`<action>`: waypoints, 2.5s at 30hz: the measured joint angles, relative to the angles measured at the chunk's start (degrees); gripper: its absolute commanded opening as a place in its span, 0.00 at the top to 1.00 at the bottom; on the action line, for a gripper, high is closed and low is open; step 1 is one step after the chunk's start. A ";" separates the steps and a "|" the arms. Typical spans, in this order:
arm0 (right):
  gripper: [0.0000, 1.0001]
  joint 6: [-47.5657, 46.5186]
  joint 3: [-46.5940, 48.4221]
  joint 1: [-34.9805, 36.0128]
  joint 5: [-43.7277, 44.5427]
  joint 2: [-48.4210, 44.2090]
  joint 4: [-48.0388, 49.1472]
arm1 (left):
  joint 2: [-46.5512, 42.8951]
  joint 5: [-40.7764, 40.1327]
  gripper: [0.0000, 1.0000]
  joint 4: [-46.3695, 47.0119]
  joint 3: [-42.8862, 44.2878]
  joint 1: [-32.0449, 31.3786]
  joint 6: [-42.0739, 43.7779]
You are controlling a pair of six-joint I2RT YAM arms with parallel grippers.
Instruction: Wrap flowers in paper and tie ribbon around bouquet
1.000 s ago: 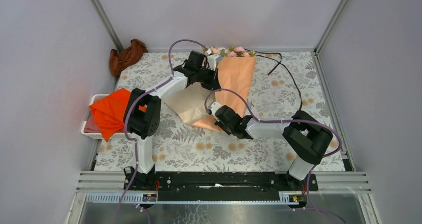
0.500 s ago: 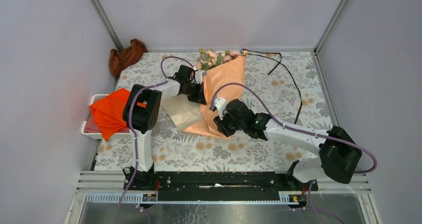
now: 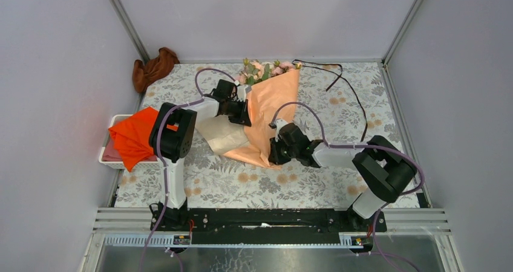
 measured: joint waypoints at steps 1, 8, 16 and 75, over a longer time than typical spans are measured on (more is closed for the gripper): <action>0.83 0.79 -1.14 0.02 -0.15 -0.90 0.20 | 0.00 0.04 1.00 0.09 -0.04 0.02 -0.04; 0.72 5.44 -6.23 -3.76 -0.87 -9.42 -6.99 | -0.66 2.80 1.00 2.05 -2.25 0.09 0.00; 0.47 5.09 -0.70 -17.90 -1.97 -10.40 -13.55 | -1.75 3.80 1.00 3.43 -4.15 0.26 0.07; 1.00 14.78 -7.80 0.15 -18.36 -0.87 5.07 | -2.34 17.55 1.00 13.75 -13.75 -1.66 -4.09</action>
